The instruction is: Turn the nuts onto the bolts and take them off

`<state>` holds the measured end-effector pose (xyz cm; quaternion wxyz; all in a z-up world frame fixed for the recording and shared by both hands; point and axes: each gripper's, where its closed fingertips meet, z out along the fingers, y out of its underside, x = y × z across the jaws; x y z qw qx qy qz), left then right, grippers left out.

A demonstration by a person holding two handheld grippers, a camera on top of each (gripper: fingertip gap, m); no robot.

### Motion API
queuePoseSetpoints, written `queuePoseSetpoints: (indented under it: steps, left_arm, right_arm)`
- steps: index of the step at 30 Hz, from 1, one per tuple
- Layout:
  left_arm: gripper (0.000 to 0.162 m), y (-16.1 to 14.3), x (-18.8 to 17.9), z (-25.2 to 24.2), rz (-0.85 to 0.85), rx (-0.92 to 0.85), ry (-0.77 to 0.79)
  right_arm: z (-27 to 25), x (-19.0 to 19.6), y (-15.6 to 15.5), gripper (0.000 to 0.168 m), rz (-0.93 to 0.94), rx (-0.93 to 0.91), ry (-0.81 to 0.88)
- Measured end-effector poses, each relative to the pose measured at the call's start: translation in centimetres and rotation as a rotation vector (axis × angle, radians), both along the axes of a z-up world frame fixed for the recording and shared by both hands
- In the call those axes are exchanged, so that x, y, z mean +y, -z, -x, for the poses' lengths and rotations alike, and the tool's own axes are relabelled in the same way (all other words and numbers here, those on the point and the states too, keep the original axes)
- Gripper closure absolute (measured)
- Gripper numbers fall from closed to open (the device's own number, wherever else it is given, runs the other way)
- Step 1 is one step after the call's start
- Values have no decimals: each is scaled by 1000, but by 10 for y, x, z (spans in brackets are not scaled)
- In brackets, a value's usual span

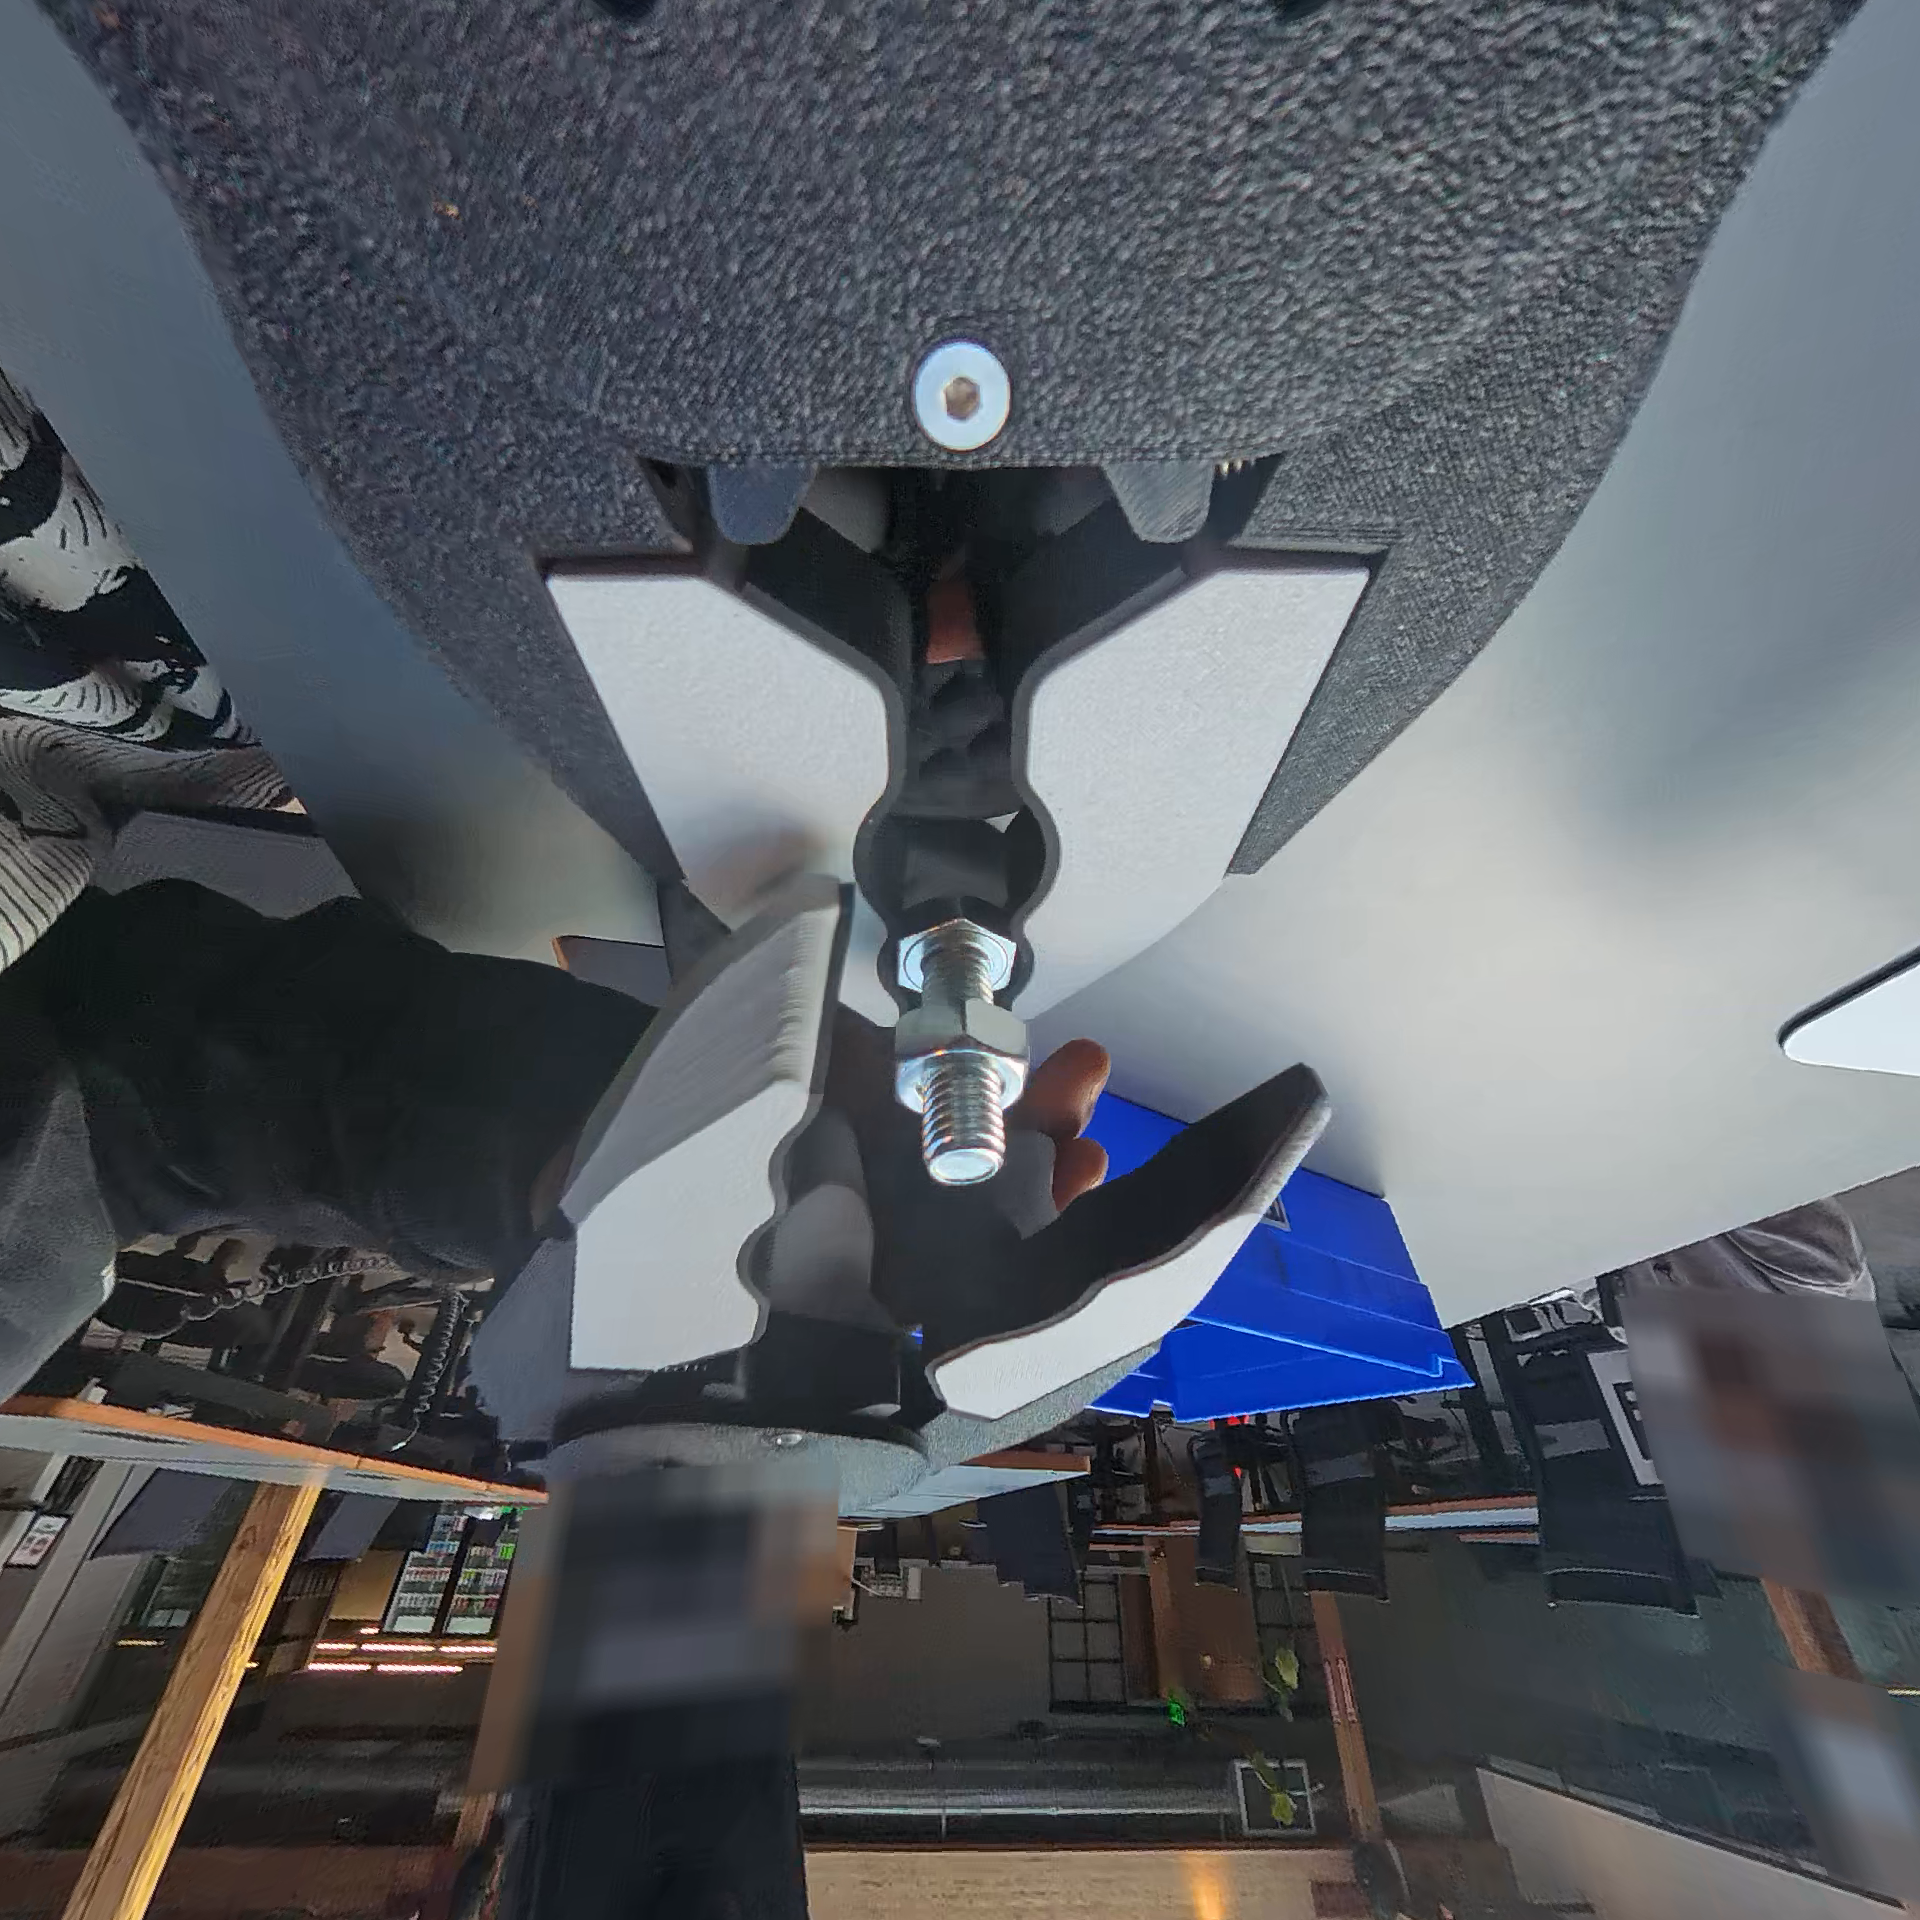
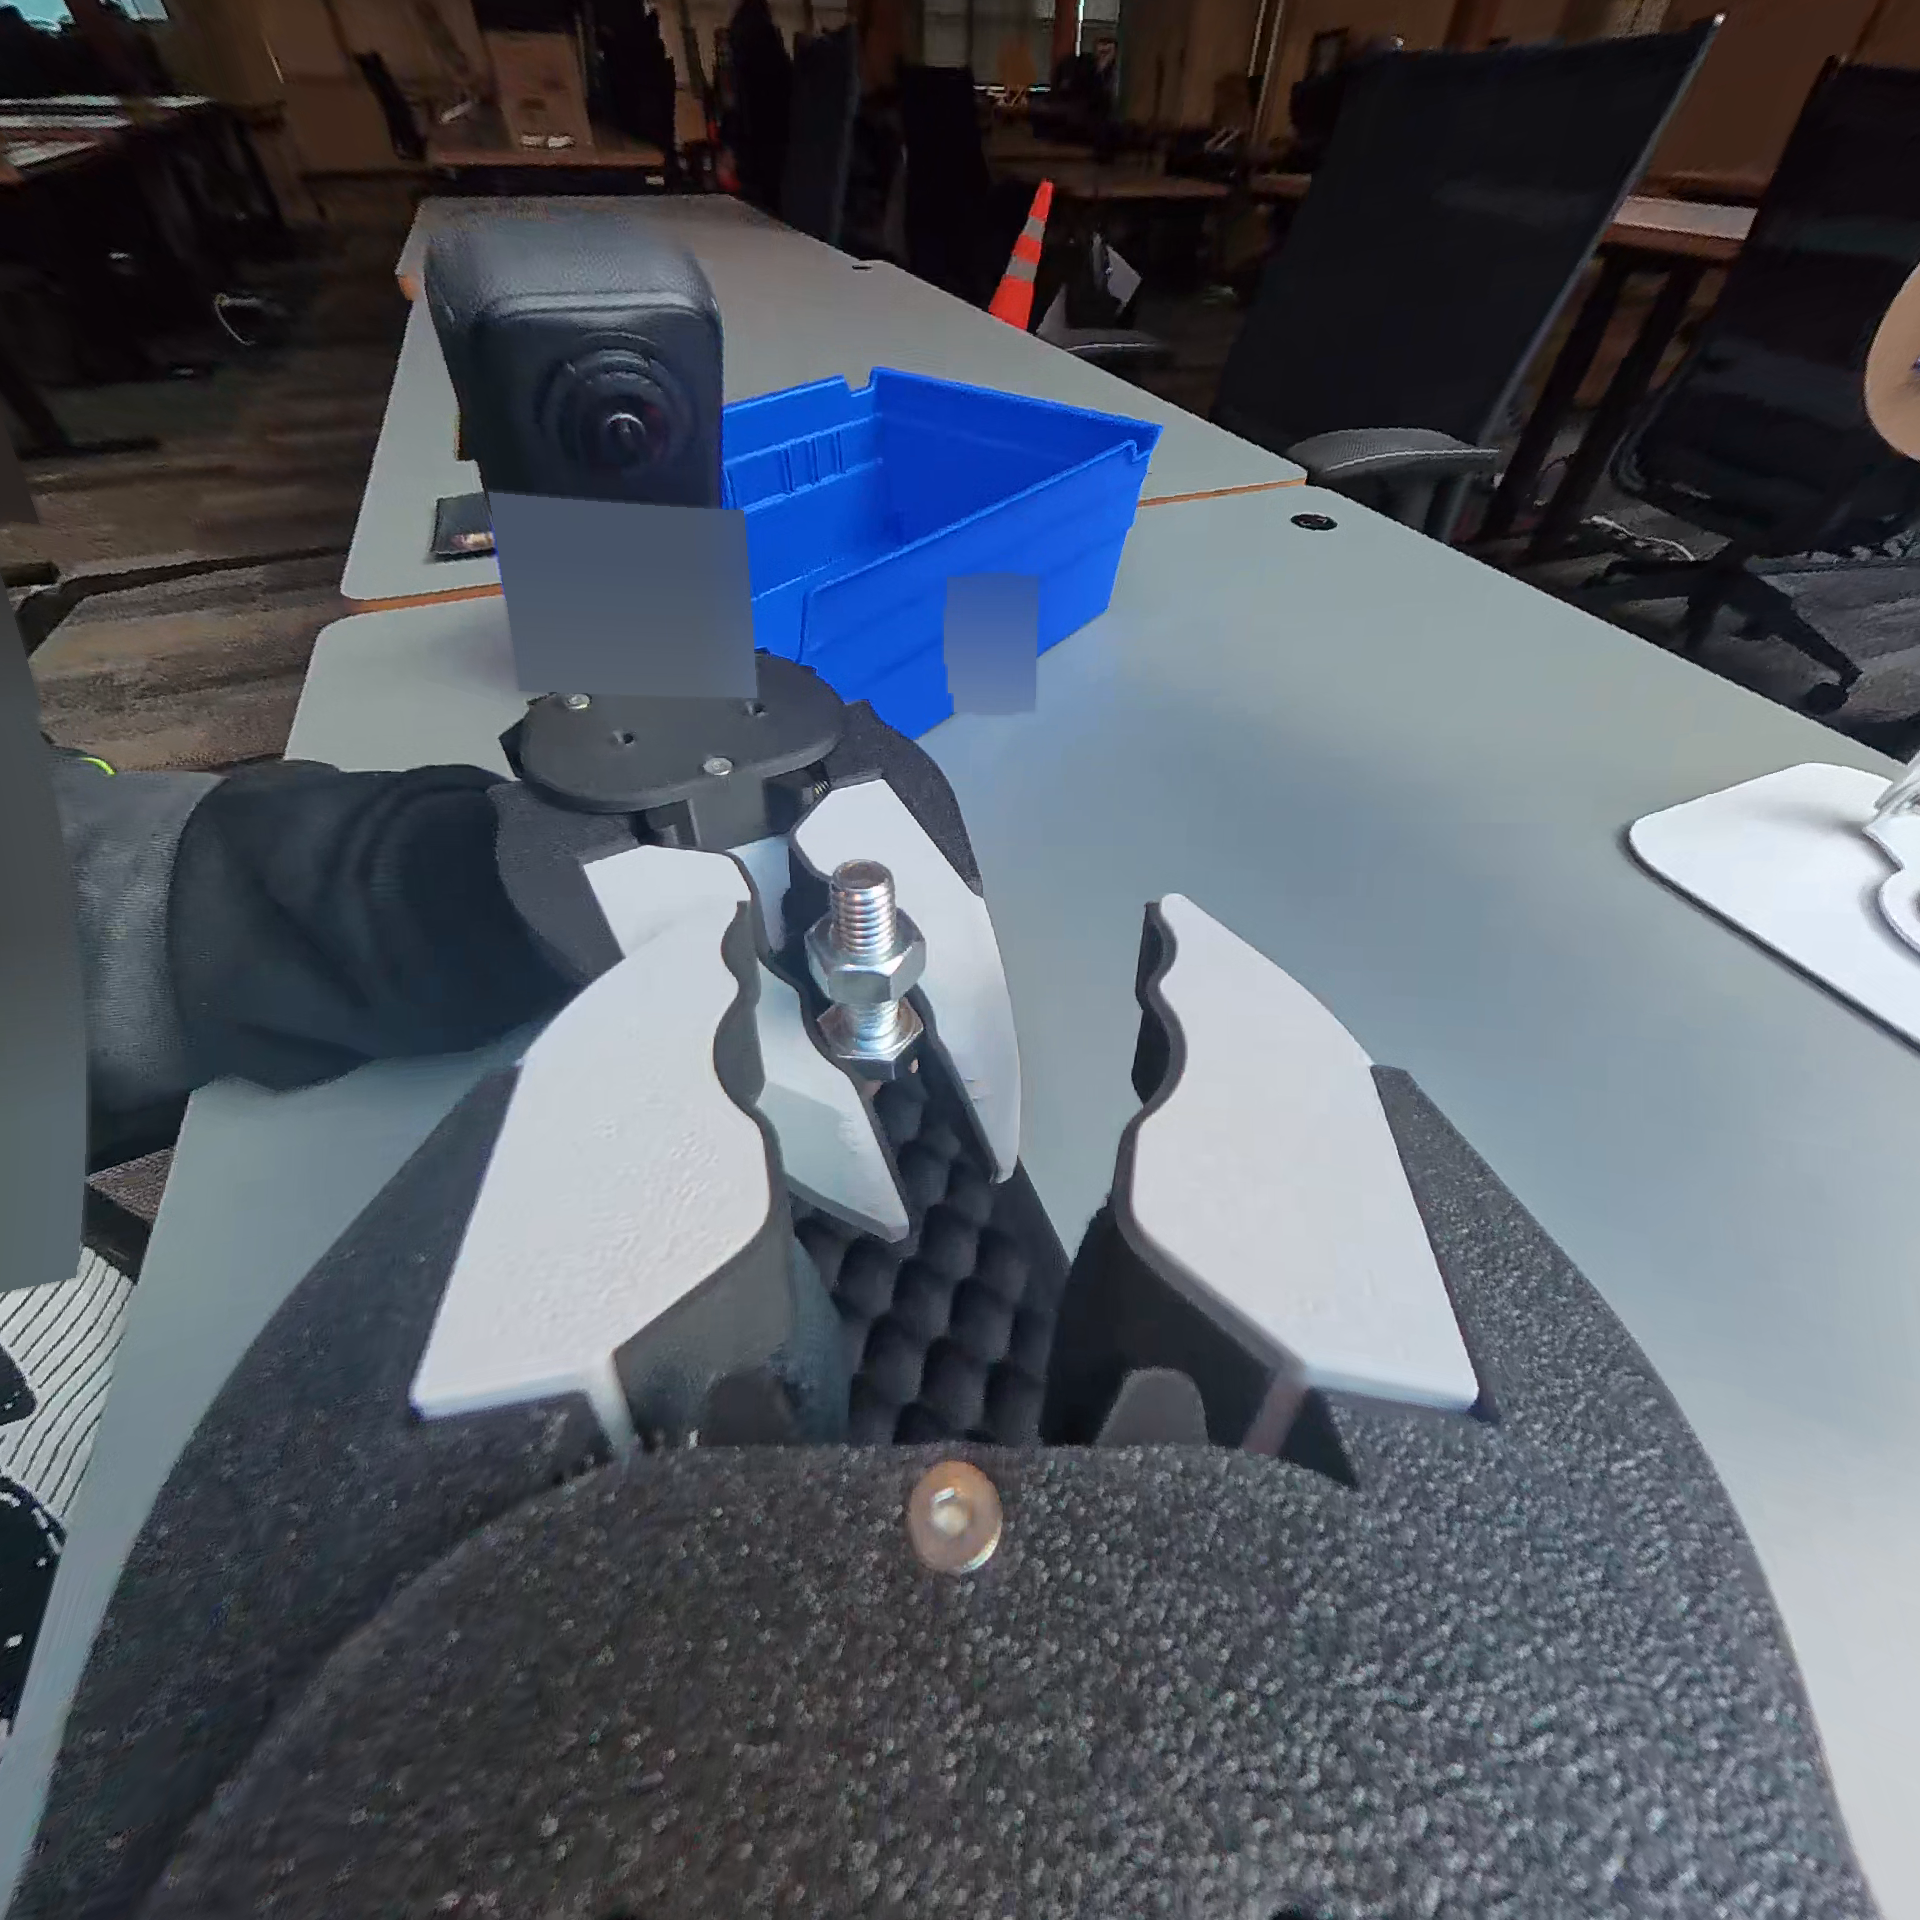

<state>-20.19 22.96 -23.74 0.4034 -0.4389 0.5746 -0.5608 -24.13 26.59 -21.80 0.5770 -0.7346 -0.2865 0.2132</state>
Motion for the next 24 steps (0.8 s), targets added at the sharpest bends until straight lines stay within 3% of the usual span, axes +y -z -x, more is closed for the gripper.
queuePoseSetpoints:
  steps: [8, 12, 14, 20, 24]
  left_arm:
    - [148, 0, -1, 2, 35, 2, 34]
    - [148, 0, -2, 2, 34, 3, 39]
    - [148, 1, -2, 2, 29, 8, 41]
    - [148, 0, -2, 2, 40, 4, 45]
    - [148, 1, -3, 2, 31, 6, 49]
  right_arm:
    - [-20, -6, 1, 107, -4, 37, 51]
    - [-42, -12, -4, 133, -30, 75, 106]
    - [-45, -16, -6, 137, -32, 108, 103]
    - [-21, -19, -8, 101, -57, 169, 29]
    - [-7, -7, -8, 95, -89, 157, 55]
